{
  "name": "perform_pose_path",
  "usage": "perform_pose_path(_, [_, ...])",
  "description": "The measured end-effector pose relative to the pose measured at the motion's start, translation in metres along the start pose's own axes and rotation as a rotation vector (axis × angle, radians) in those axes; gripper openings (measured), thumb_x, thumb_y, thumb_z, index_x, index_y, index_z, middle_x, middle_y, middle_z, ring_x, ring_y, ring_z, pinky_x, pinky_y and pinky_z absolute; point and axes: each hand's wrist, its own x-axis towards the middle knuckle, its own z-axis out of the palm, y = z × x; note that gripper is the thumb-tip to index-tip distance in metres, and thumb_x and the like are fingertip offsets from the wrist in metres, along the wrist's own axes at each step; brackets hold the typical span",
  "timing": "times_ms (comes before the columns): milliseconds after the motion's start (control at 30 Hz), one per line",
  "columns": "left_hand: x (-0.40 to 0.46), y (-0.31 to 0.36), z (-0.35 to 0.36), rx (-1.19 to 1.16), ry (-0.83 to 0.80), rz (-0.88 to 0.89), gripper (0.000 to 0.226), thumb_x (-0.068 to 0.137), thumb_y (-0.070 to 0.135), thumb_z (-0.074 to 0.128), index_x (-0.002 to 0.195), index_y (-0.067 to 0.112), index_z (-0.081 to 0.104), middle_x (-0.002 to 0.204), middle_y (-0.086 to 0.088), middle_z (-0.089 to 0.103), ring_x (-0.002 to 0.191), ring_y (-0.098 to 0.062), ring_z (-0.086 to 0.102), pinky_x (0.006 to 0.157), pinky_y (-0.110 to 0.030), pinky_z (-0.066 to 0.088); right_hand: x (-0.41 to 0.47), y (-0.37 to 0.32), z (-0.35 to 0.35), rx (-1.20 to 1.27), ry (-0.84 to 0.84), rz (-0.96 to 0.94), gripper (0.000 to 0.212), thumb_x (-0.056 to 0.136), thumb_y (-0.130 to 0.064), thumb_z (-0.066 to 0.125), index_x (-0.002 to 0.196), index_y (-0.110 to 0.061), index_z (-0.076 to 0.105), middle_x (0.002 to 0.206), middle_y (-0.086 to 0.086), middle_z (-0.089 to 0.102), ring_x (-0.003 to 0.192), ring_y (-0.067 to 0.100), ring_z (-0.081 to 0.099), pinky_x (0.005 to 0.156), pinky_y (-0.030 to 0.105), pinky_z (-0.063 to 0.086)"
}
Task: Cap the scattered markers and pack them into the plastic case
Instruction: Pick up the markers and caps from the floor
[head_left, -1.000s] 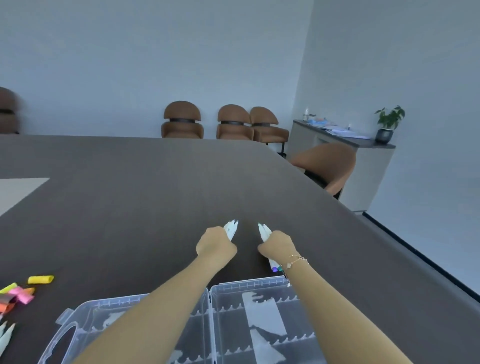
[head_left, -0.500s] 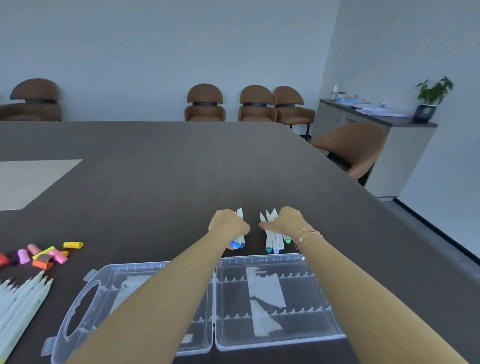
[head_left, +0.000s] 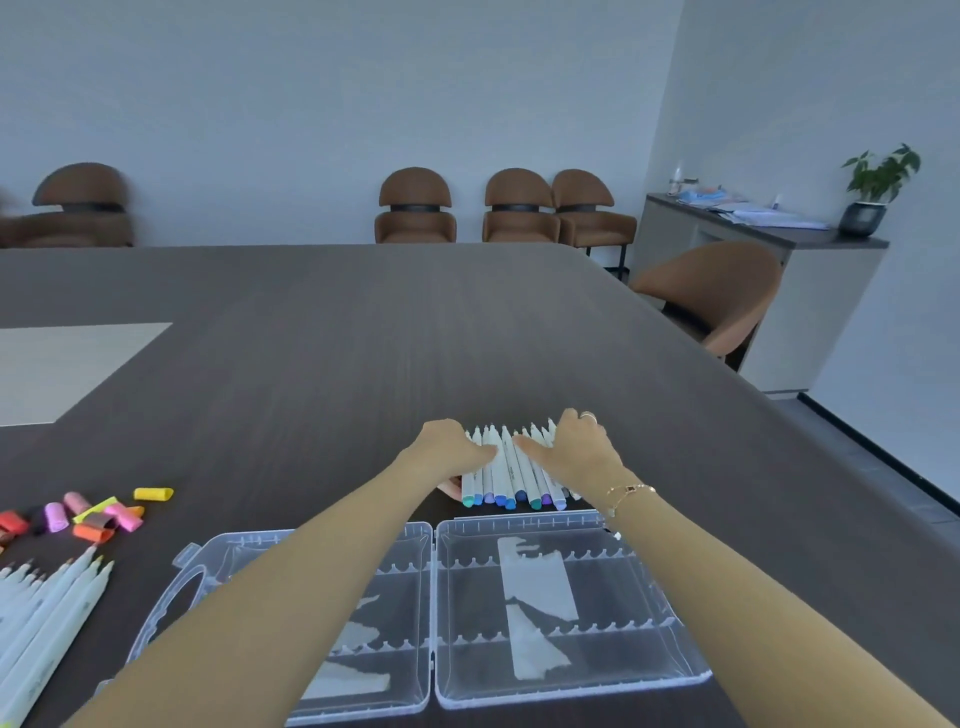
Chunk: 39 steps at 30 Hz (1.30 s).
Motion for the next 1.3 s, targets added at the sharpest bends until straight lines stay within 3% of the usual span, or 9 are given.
perform_pose_path(100, [0.002, -0.013, -0.008, 0.039, -0.021, 0.027, 0.035, 0.091, 0.044, 0.054, 0.084, 0.010, 0.052, 0.077, 0.002, 0.058, 0.074, -0.015, 0.068, 0.040, -0.011, 0.045, -0.002, 0.011, -0.012, -0.049, -0.002, -0.021, 0.075, 0.087, -0.058, 0.051, 0.138, -0.006, 0.031, 0.137, 0.012, 0.043, 0.120, 0.025, 0.050, 0.094, 0.031, 0.046])
perform_pose_path(267, [-0.001, -0.024, 0.001, 0.241, 0.095, 0.222, 0.039, 0.093, 0.048, 0.049, 0.100, 0.010, 0.051, 0.068, 0.002, 0.054, 0.057, -0.011, 0.057, 0.051, -0.016, 0.040, -0.009, 0.030, -0.011, -0.160, -0.038, -0.022, 0.070, 0.086, -0.067, 0.042, 0.130, -0.012, 0.042, 0.115, 0.003, 0.060, 0.091, 0.014, 0.059, 0.079, 0.025, 0.049])
perform_pose_path(433, [-0.005, -0.025, 0.013, 0.305, 0.222, 0.381, 0.035, 0.092, 0.053, 0.044, 0.090, 0.019, 0.042, 0.065, 0.007, 0.048, 0.051, -0.007, 0.043, 0.050, -0.017, 0.032, -0.007, 0.026, 0.002, -0.118, -0.020, -0.023, 0.047, 0.090, -0.063, 0.039, 0.097, -0.018, 0.052, 0.075, -0.005, 0.052, 0.074, 0.011, 0.057, 0.068, 0.022, 0.045])
perform_pose_path(600, [-0.007, -0.030, 0.027, 0.242, 0.325, 0.351, 0.038, 0.090, 0.055, 0.047, 0.067, 0.026, 0.037, 0.059, 0.008, 0.048, 0.049, -0.009, 0.045, 0.050, -0.016, 0.033, -0.012, 0.022, 0.007, -0.087, 0.016, -0.062, 0.040, 0.093, -0.057, 0.038, 0.082, -0.021, 0.048, 0.072, -0.006, 0.051, 0.067, 0.010, 0.054, 0.064, 0.018, 0.043])
perform_pose_path(767, [-0.015, -0.033, 0.028, 0.267, 0.389, 0.354, 0.034, 0.090, 0.056, 0.047, 0.074, 0.027, 0.038, 0.063, 0.012, 0.047, 0.051, -0.009, 0.046, 0.050, -0.013, 0.031, -0.023, 0.023, 0.009, -0.048, 0.013, -0.056, 0.039, 0.093, -0.058, 0.038, 0.079, -0.022, 0.048, 0.066, -0.009, 0.047, 0.058, 0.009, 0.048, 0.056, 0.013, 0.036])
perform_pose_path(900, [-0.019, -0.035, 0.031, 0.353, 0.490, 0.503, 0.025, 0.089, 0.052, 0.050, 0.092, 0.029, 0.043, 0.087, 0.014, 0.051, 0.070, -0.008, 0.050, 0.058, -0.005, 0.032, -0.033, 0.027, 0.011, -0.032, 0.003, -0.036, 0.040, 0.093, -0.058, 0.038, 0.068, -0.026, 0.041, 0.064, -0.009, 0.045, 0.056, 0.008, 0.047, 0.054, 0.014, 0.036])
perform_pose_path(1000, [-0.021, -0.041, 0.033, 0.346, 0.415, 0.630, 0.034, 0.093, 0.047, 0.047, 0.123, 0.032, 0.049, 0.126, 0.012, 0.051, 0.110, -0.006, 0.049, 0.092, -0.013, 0.037, -0.040, 0.028, 0.010, -0.023, -0.004, -0.031, 0.042, 0.093, -0.057, 0.039, 0.063, -0.028, 0.035, 0.062, -0.009, 0.045, 0.055, 0.008, 0.047, 0.054, 0.014, 0.036])
perform_pose_path(1067, [-0.023, -0.044, 0.032, 0.412, 0.322, 0.745, 0.043, 0.098, 0.039, 0.039, 0.141, 0.031, 0.039, 0.148, 0.014, 0.035, 0.135, -0.007, 0.033, 0.110, -0.019, 0.022, -0.041, 0.029, 0.009, -0.011, -0.010, -0.025, 0.043, 0.092, -0.057, 0.040, 0.063, -0.027, 0.036, 0.061, -0.008, 0.045, 0.054, 0.009, 0.047, 0.057, 0.017, 0.039])
perform_pose_path(1300, [-0.025, -0.044, 0.018, 0.421, 0.017, 0.857, 0.039, 0.101, 0.024, 0.037, 0.139, 0.031, 0.044, 0.146, 0.016, 0.039, 0.137, -0.001, 0.031, 0.108, -0.010, 0.014, -0.037, 0.029, 0.002, 0.047, -0.014, -0.022, 0.045, 0.092, -0.054, 0.046, 0.061, -0.022, 0.038, 0.058, -0.003, 0.042, 0.053, 0.010, 0.044, 0.056, 0.020, 0.039])
